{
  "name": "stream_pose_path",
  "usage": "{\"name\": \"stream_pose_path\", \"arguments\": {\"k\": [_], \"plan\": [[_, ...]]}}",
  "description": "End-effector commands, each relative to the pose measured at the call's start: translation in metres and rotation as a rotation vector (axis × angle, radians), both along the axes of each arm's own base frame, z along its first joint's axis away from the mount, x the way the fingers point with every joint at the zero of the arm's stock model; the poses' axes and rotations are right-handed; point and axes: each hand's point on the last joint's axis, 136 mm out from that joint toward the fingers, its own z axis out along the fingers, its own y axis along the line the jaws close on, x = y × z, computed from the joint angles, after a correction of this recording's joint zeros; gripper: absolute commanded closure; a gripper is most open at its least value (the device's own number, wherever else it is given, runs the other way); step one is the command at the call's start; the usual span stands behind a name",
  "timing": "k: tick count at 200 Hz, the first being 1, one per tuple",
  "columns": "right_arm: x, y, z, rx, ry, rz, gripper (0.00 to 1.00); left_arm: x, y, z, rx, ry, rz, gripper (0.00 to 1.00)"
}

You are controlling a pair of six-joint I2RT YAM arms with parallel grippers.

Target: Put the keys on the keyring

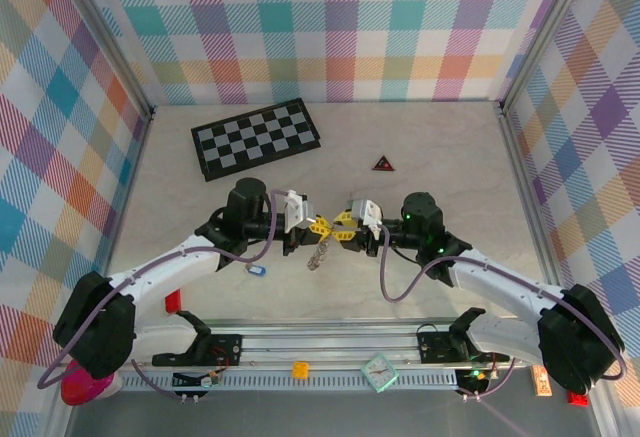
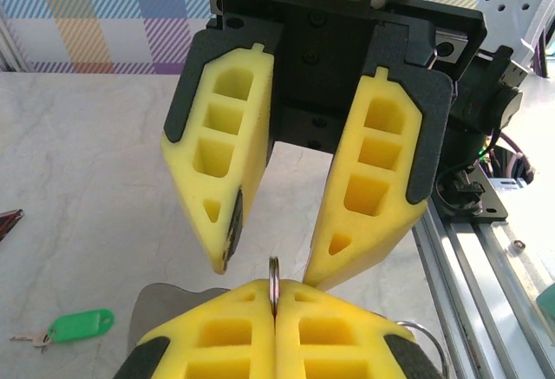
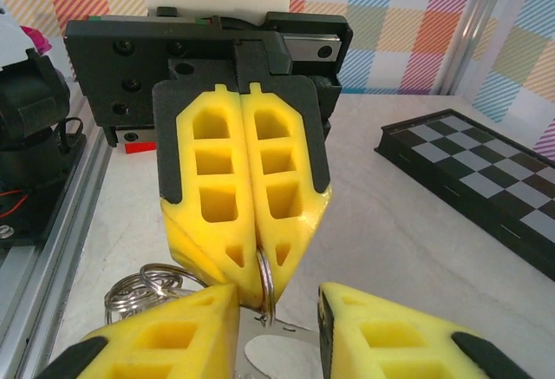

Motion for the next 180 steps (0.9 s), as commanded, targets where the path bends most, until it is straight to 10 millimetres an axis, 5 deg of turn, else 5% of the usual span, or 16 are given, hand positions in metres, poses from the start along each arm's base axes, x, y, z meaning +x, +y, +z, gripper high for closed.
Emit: {"name": "stream_pose_path", "arguments": {"k": [1,87,115,180], "plan": [[-0.004,0.005,0.015,0.037,-0.031,0.048,0.72,-0.009,-0.007,0.019,-0.072,-0.054,-0.071,1.0],[-0.002,0.01,0.005,-0.017,-0.001,0.07,1.0,-0.012,-0.006,0.016,-0.069,-0.045,-0.08,1.0],[-0.002,0.01,0.004,-0.046,-0.002,0.076,1.0,-0.007,-0.003,0.006,-0.026,-0.048,-0.032,0.87],[-0.007,0.014,-0.005,-0.169,0.002,0.105,1.0,-0.005,0.004,-0.02,0.159,-0.036,0.044,0.84]]}}
